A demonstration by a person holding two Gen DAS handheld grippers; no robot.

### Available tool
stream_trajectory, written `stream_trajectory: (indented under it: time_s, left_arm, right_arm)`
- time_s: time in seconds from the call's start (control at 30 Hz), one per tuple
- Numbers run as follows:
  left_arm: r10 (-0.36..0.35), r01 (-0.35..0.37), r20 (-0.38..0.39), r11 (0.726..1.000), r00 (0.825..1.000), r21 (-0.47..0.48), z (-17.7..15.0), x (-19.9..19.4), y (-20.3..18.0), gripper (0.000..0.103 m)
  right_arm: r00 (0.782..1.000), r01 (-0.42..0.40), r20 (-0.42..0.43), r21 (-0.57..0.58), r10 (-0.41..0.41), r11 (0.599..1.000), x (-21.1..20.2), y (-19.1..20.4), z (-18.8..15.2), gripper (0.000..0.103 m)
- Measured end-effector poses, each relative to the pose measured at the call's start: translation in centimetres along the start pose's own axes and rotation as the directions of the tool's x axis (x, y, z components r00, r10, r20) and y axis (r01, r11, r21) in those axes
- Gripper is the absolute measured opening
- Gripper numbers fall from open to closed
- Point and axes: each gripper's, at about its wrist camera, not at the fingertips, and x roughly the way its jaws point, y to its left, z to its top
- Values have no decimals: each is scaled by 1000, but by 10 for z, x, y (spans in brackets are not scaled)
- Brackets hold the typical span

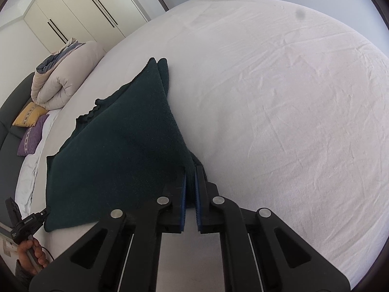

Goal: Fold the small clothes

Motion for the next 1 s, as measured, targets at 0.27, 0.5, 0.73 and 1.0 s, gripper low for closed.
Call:
stream_trajectory:
  time_s: [0.27, 0.5, 0.73, 1.0]
  left_arm:
    - [-15, 15, -1, 999, 1000, -30, 3, -13, 1, 27]
    - [16, -28, 153, 997, 988, 74, 31, -58, -34, 41]
    - [-21, -21, 180, 974, 983, 227, 80, -6, -99, 54]
    - [84, -109, 133, 976, 987, 188, 108, 74, -95, 54]
  right_arm:
    - [996, -83, -31, 35, 84, 996, 2, -9, 15, 11]
    - [994, -71, 89, 16, 70, 997, -36, 9, 31, 12]
    - [957, -291, -40, -118, 288, 949, 20, 112, 69, 12]
    - [895, -409, -248, -120, 372, 905, 132, 200, 86, 12]
